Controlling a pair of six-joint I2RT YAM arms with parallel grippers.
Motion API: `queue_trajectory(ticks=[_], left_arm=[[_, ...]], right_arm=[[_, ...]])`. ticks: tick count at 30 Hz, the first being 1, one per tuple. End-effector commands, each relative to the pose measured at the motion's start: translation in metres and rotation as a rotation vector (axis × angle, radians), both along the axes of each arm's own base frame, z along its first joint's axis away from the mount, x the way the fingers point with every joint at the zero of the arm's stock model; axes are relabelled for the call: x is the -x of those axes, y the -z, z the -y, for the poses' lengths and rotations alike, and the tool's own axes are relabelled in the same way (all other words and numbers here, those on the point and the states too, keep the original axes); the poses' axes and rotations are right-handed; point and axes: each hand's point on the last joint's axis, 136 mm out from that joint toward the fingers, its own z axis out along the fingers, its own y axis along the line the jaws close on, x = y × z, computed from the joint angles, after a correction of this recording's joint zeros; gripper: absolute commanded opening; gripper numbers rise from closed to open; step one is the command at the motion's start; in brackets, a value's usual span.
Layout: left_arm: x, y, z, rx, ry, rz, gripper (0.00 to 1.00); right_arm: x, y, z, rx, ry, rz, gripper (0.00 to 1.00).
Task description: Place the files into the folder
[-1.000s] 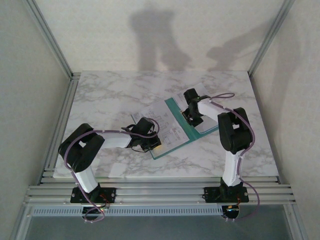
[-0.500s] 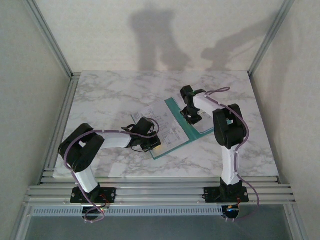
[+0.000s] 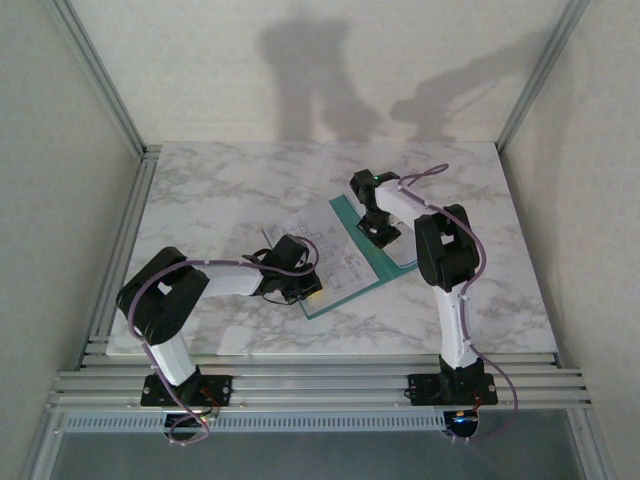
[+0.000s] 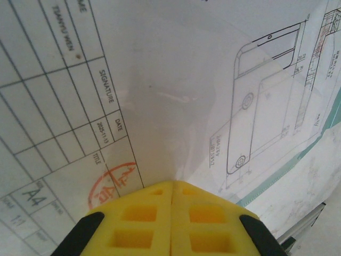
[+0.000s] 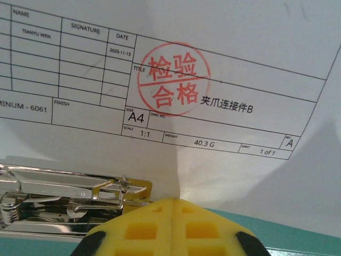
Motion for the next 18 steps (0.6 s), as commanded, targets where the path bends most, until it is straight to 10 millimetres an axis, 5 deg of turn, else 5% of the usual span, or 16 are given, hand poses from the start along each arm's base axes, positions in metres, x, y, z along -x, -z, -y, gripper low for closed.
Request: queue_trajectory(ticks=[1,18], left_arm=[[0.034,0.038,-0.044,-0.181,-0.017,-0.145,0.05],[0.035,0.038,-0.045,-0.175,-0.019,-0.145,0.05]], right_arm=[[0.088,0.087,-0.012,-0.018,-0.016,-0.388,0.0],[0.099,0.094,-0.019,-0.211,0.168,-0.448,0.11]])
